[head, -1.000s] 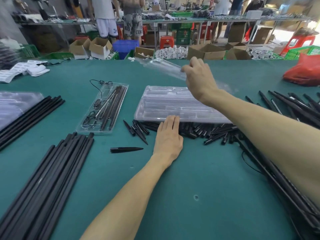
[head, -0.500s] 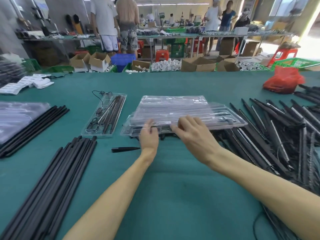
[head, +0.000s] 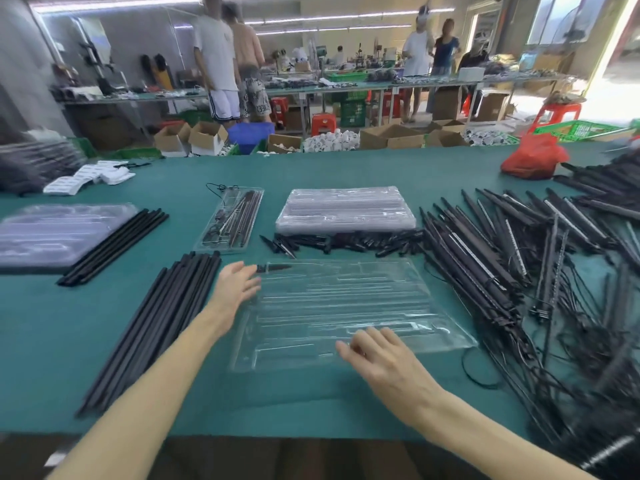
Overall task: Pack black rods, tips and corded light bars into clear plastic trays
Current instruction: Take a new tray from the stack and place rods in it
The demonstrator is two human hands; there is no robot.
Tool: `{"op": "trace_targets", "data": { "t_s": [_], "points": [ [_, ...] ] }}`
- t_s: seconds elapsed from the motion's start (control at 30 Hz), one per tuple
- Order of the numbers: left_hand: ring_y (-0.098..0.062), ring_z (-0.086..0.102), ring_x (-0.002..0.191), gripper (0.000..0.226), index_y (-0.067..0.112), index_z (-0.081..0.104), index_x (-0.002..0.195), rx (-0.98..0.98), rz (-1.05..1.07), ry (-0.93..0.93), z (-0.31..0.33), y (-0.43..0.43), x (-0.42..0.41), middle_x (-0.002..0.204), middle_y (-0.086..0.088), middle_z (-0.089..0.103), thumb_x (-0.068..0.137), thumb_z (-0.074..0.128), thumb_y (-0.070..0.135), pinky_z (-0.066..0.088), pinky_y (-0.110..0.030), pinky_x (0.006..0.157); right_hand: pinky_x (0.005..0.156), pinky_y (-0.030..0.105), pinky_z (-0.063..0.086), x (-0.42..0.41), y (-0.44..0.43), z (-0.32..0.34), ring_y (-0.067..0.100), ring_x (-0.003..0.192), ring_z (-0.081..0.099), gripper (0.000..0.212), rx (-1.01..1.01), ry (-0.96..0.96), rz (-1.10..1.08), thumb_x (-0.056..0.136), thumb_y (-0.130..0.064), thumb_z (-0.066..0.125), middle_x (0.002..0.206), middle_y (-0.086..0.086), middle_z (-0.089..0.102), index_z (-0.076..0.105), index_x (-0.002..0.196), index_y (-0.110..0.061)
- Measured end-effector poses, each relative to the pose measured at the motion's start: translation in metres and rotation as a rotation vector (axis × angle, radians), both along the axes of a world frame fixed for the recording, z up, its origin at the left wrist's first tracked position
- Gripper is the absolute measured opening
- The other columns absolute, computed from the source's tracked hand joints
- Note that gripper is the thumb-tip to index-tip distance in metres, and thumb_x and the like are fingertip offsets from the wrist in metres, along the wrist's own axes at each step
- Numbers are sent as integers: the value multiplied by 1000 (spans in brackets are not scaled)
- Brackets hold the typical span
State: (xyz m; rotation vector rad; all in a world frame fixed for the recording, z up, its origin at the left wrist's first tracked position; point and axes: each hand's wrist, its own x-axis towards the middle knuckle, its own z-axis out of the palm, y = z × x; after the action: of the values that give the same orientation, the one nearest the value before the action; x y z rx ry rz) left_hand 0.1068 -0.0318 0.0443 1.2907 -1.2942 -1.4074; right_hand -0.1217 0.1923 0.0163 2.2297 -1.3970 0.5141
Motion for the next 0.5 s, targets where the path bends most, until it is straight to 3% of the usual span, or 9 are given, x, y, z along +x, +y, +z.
{"op": "trace_targets", "data": {
  "t_s": [0.1,0.17,0.23,0.27,0.4,0.5],
  "points": [
    [-22,42,139,48,6,48,145,-378,-17,-472,6,22,-7,149,-10,46,99,59,13,27,-32,119,66,28,49,12,9,-6,19,75,57,44,118,-95,-9,72,4,65,86,-1,59,73,111,-14],
    [-20,35,145,46,7,49,144,-546,-191,-602,4,41,-19,154,-8,42,99,58,13,20,-27,119,72,29,51,17,11,-6,20,82,59,30,243,-167,-16,84,-18,76,91,-1,60,72,114,-15],
    [-17,26,150,50,9,43,150,-638,-382,-725,-8,59,-37,161,-5,34,102,54,21,12,-30,123,89,30,44,17,10,-4,19,99,51,42,444,-207,-33,97,-48,58,106,1,55,65,124,-17],
    [-15,19,152,54,10,37,154,-668,-450,-803,-17,68,-46,164,-3,27,105,50,28,7,-32,125,94,29,39,16,10,-3,18,104,46,46,520,-236,-24,100,-53,49,110,0,52,63,125,-17],
    [-11,-9,154,66,14,6,161,-659,-492,-1091,-51,90,-72,169,2,-2,108,23,48,-10,-39,125,99,26,38,-1,4,4,16,109,49,38,415,-499,-65,104,-40,47,116,0,56,72,113,-13],
    [-10,-13,154,67,16,-1,161,-697,-463,-1183,-61,90,-73,169,2,-6,107,15,51,-13,-39,124,115,35,32,-27,-18,3,24,138,41,50,341,-453,-281,105,-41,44,148,8,48,54,141,-8]
  ]
}}
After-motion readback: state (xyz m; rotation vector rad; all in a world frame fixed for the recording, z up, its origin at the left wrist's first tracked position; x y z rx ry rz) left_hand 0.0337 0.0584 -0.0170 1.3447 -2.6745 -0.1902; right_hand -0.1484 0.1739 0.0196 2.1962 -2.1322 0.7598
